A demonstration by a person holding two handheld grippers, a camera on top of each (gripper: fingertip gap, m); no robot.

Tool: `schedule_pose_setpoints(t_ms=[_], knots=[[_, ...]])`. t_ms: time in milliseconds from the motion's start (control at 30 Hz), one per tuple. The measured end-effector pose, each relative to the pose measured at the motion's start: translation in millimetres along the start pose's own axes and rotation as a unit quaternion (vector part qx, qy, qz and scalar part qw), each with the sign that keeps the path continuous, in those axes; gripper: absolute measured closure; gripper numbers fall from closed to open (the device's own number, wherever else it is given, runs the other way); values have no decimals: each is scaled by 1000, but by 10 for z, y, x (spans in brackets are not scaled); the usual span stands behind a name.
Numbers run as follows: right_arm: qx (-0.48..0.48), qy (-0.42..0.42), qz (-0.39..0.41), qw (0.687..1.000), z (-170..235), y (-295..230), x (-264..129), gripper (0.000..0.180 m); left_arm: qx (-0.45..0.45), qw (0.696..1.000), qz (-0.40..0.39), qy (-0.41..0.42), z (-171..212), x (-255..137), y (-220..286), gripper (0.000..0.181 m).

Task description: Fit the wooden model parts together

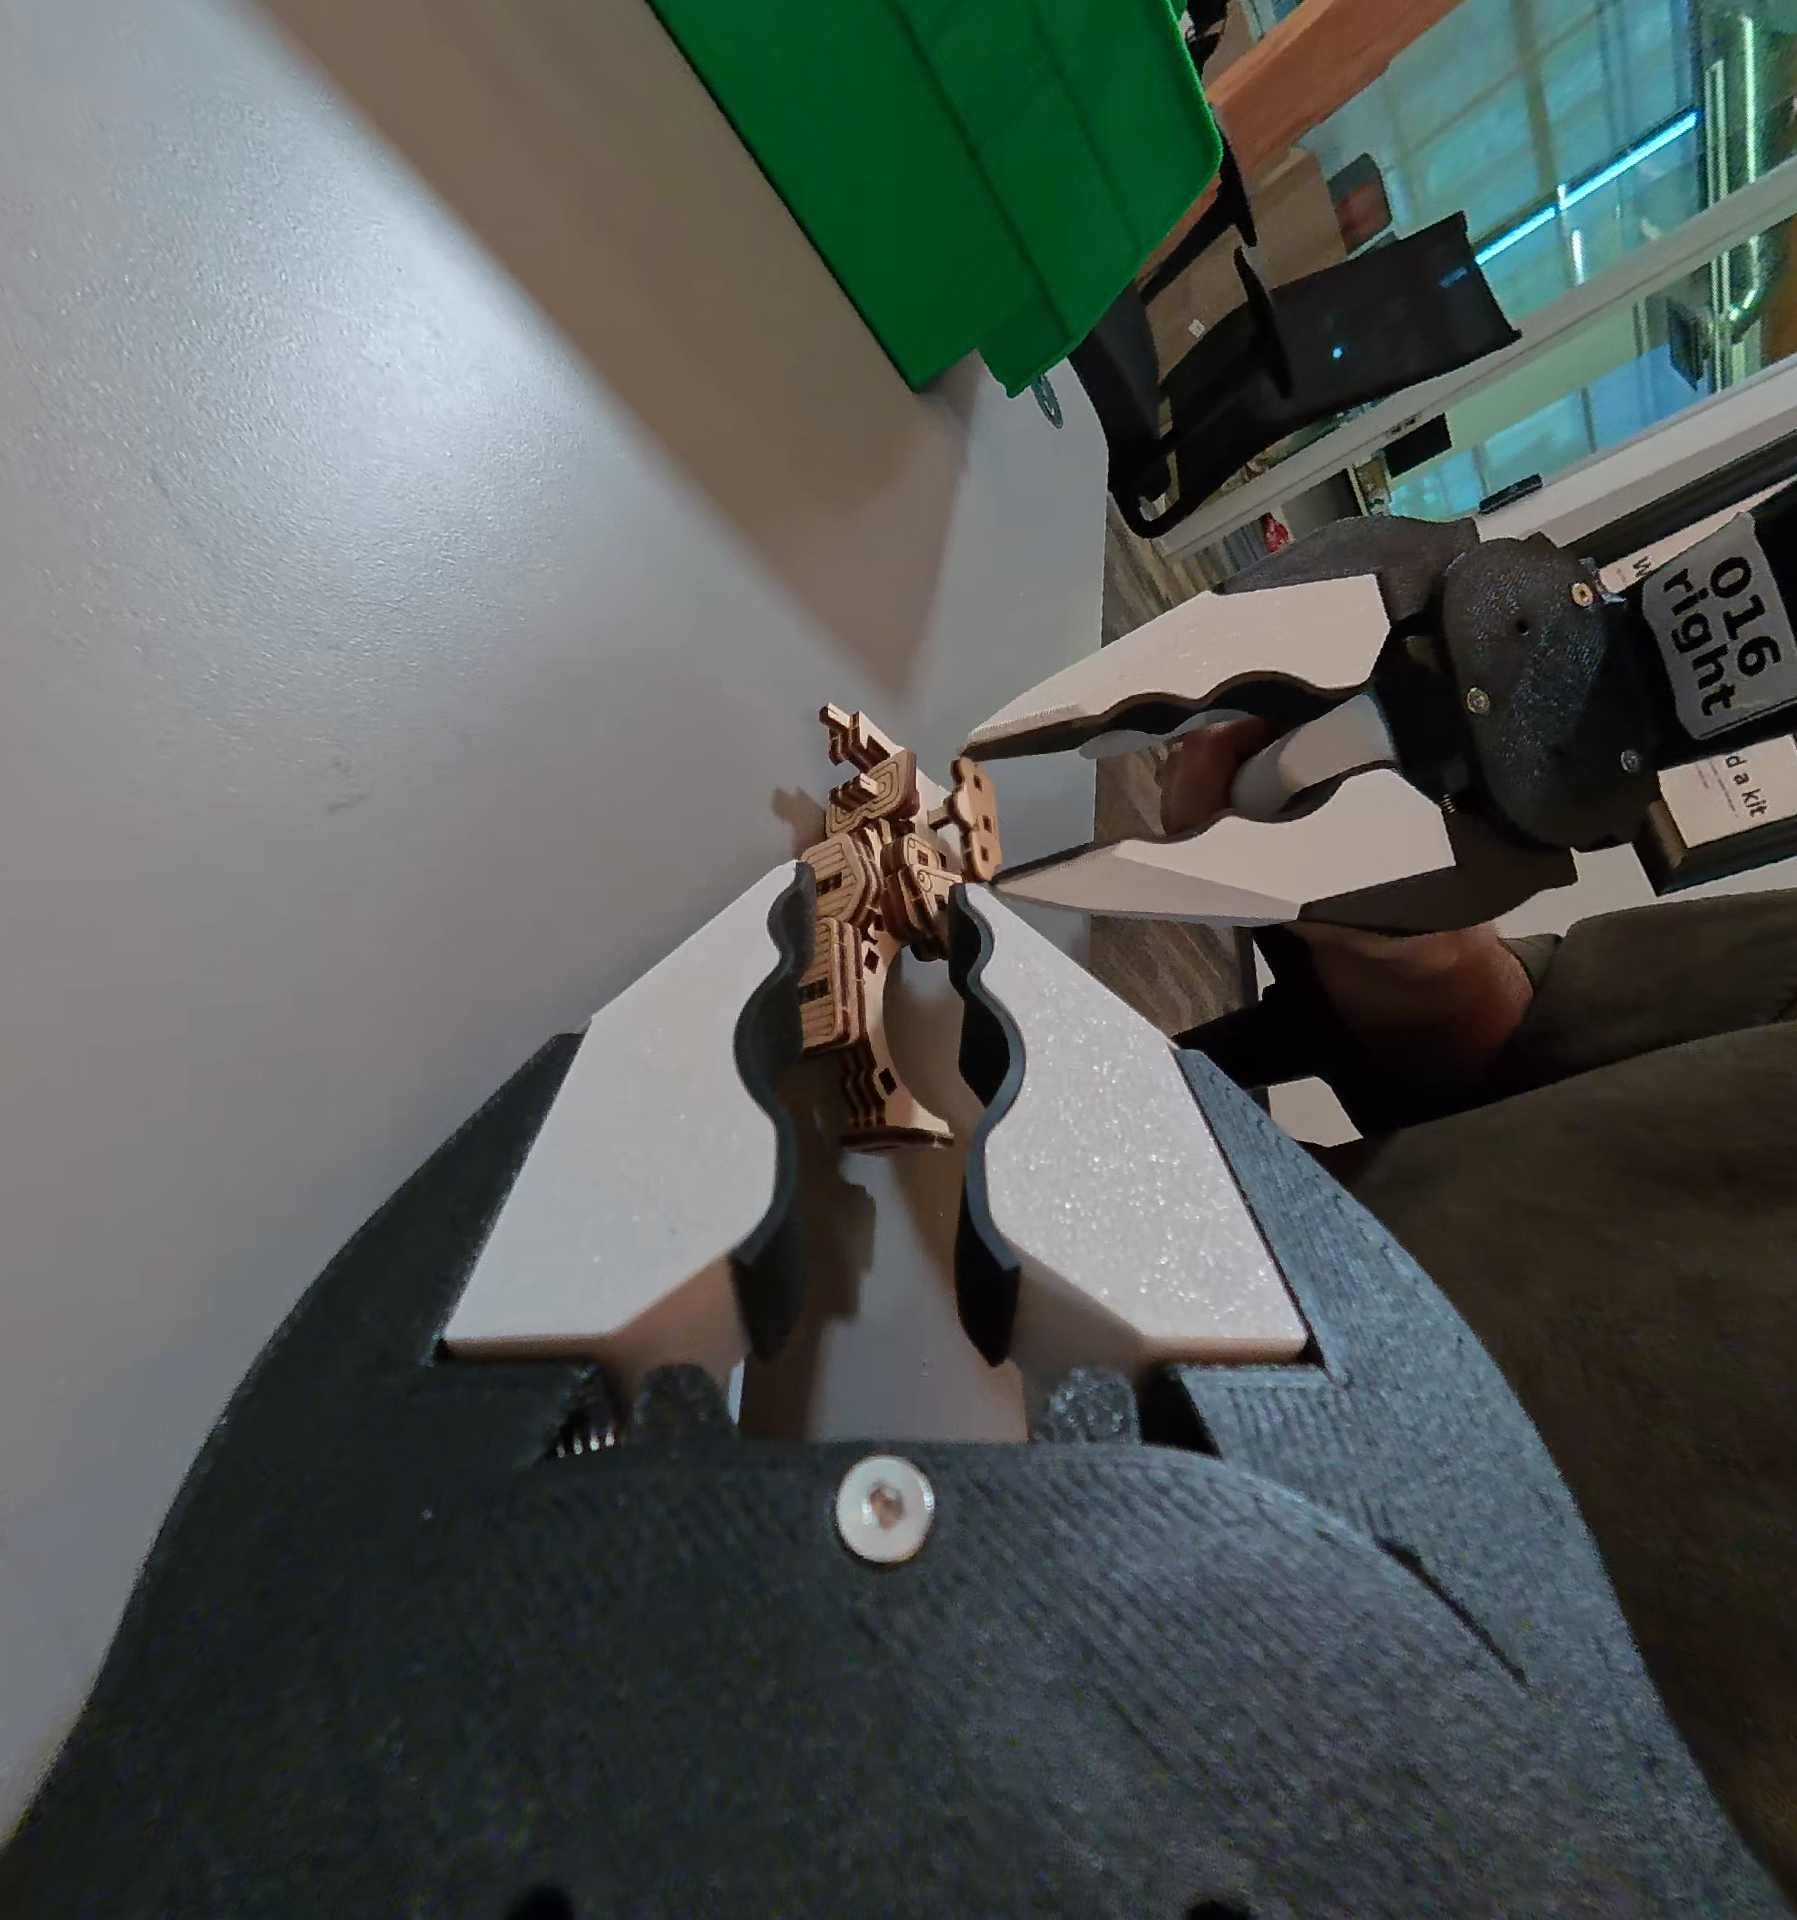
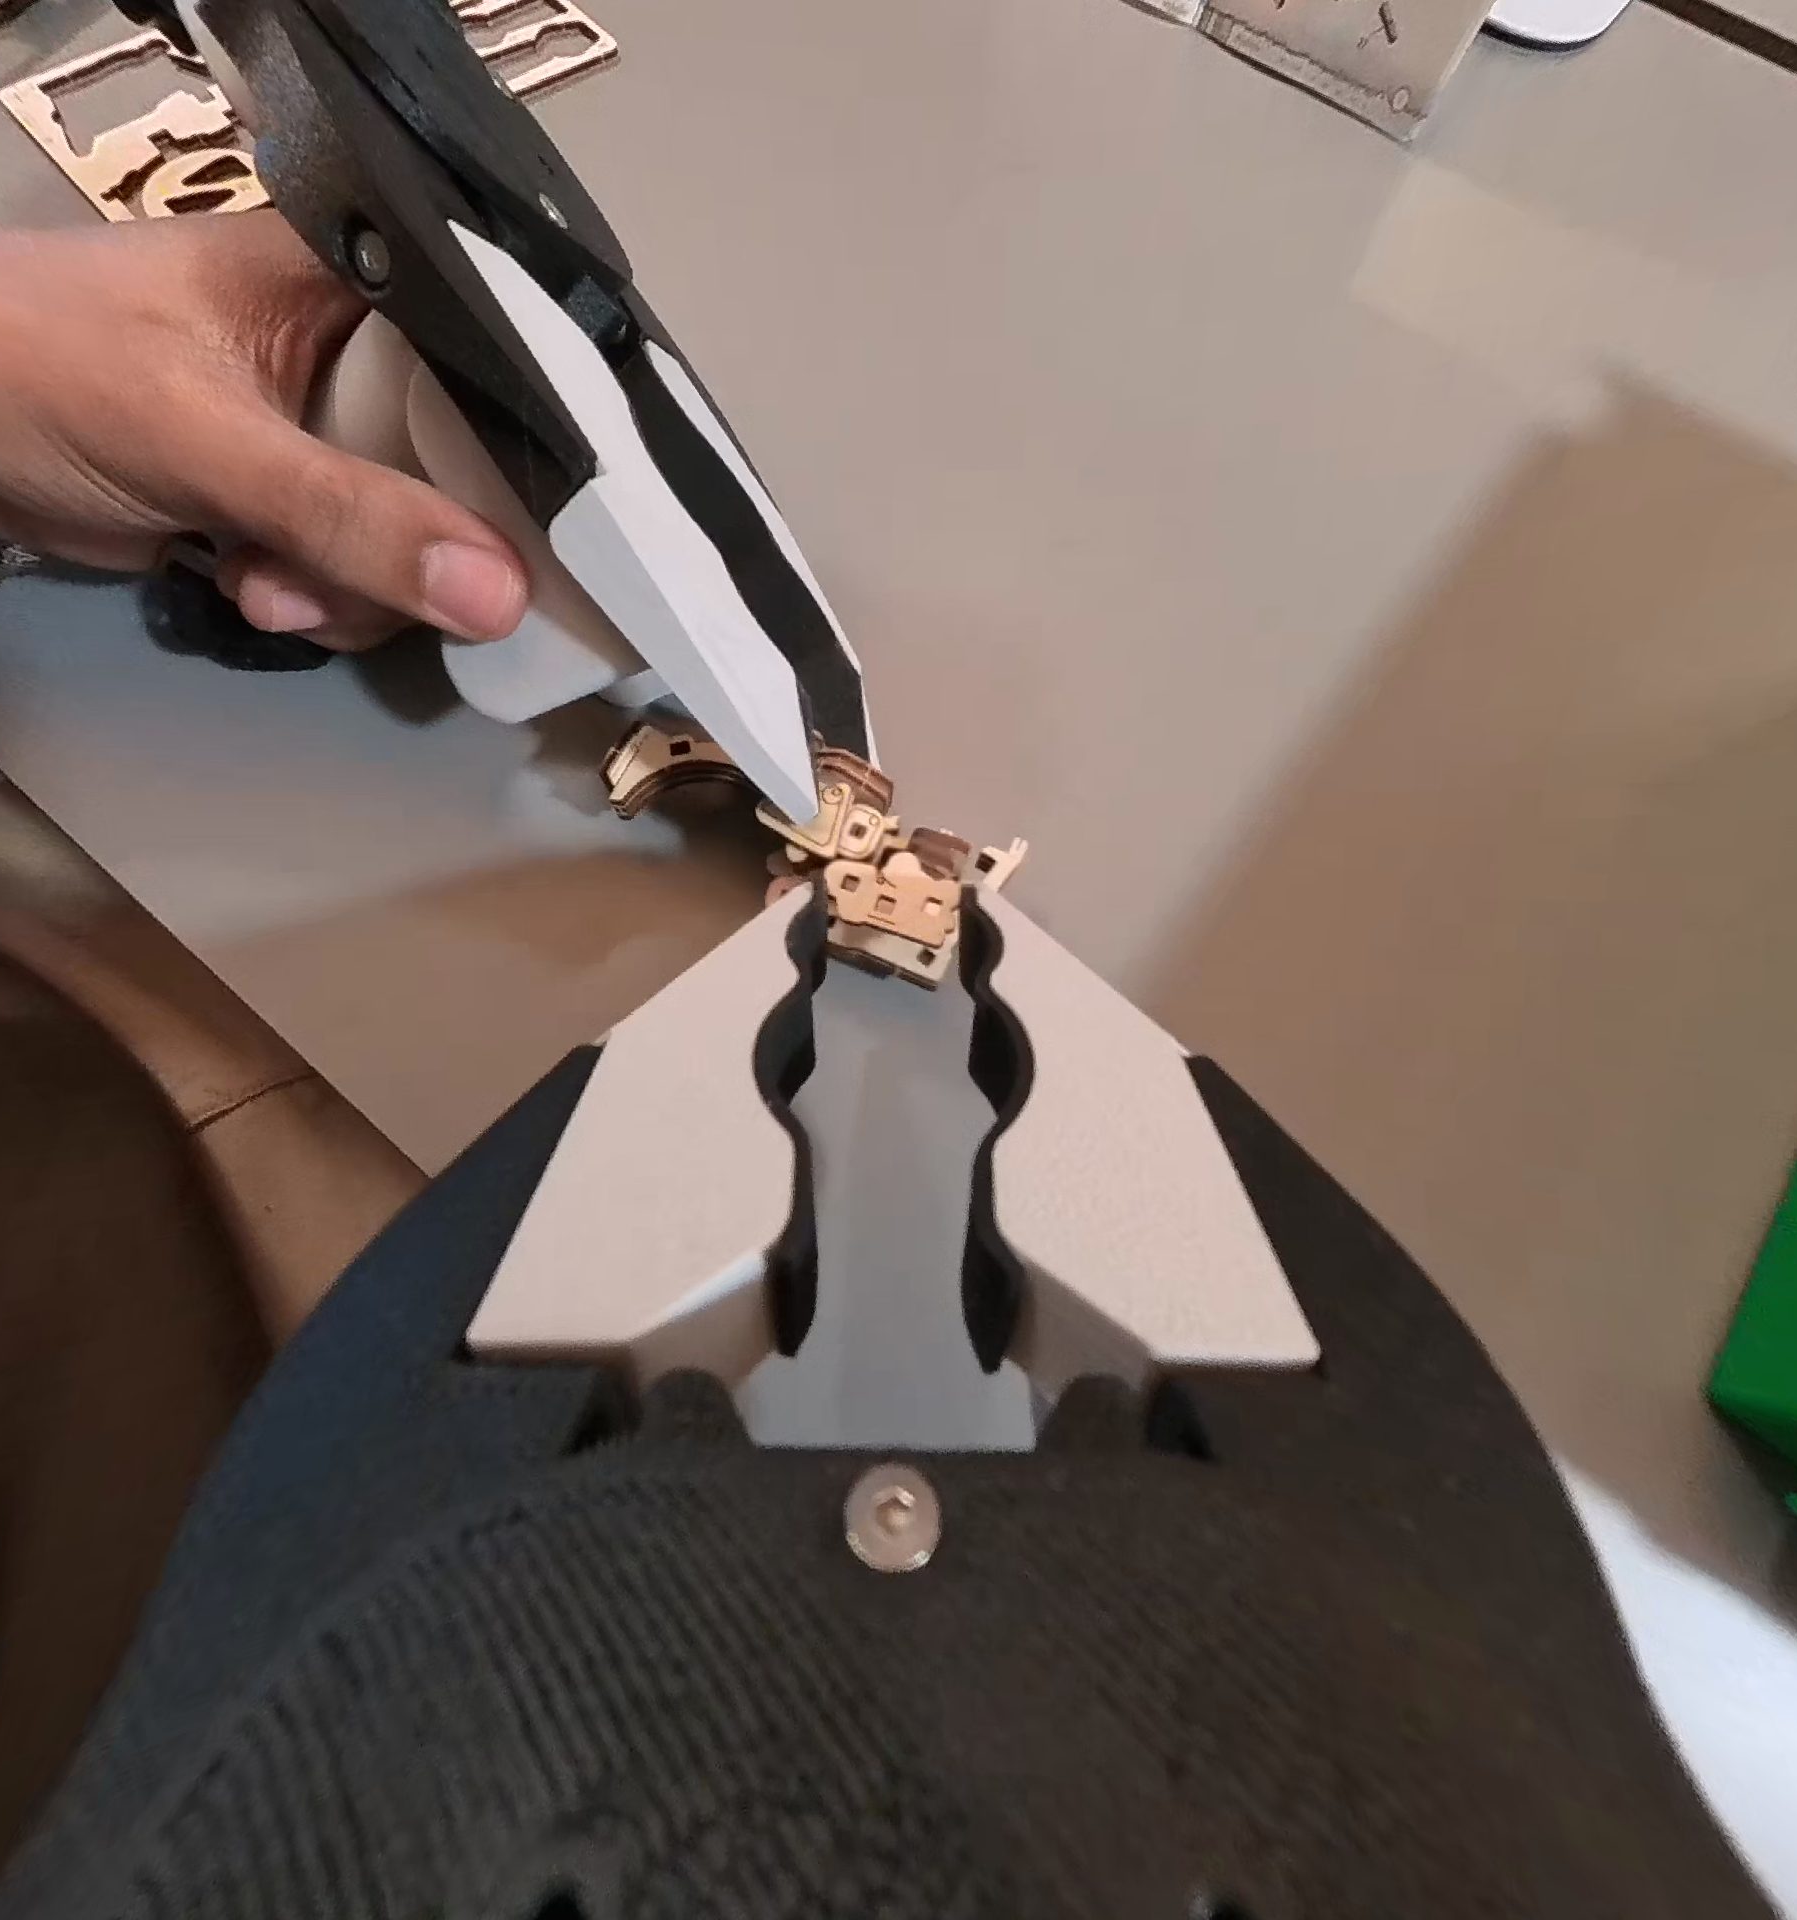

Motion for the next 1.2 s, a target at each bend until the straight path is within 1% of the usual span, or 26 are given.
schedule_pose_setpoints(t_ms=[200,367,533,733,900,1067,1200], knots=[[2,1,-1,1000,5,3,-5,156,-3,1000,4,1,-2,-2,3,158],[-7,7,13,1000,-9,59,-44,156,-11,1000,23,2,-8,-17,34,153],[-28,3,74,997,40,415,-240,155,-15,999,32,10,-25,-34,46,152],[5,24,110,994,130,824,-526,155,-22,999,42,19,-47,-54,57,151],[42,52,93,993,137,870,-589,155,-24,998,46,28,-64,-69,62,151],[45,63,81,994,125,824,-594,155,-20,998,42,47,-102,-95,57,156],[50,68,63,994,129,762,-560,155,-20,997,43,59,-125,-114,58,157]])
Point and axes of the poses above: each gripper's, where its closed fingertips meet, x out along the fingers, z out of its underside, y = z × x across the jaws, the point moved 3 cm from there along -x, back along the fingers, and after that the axes turned 10 degrees about y, right-handed, at the moved point
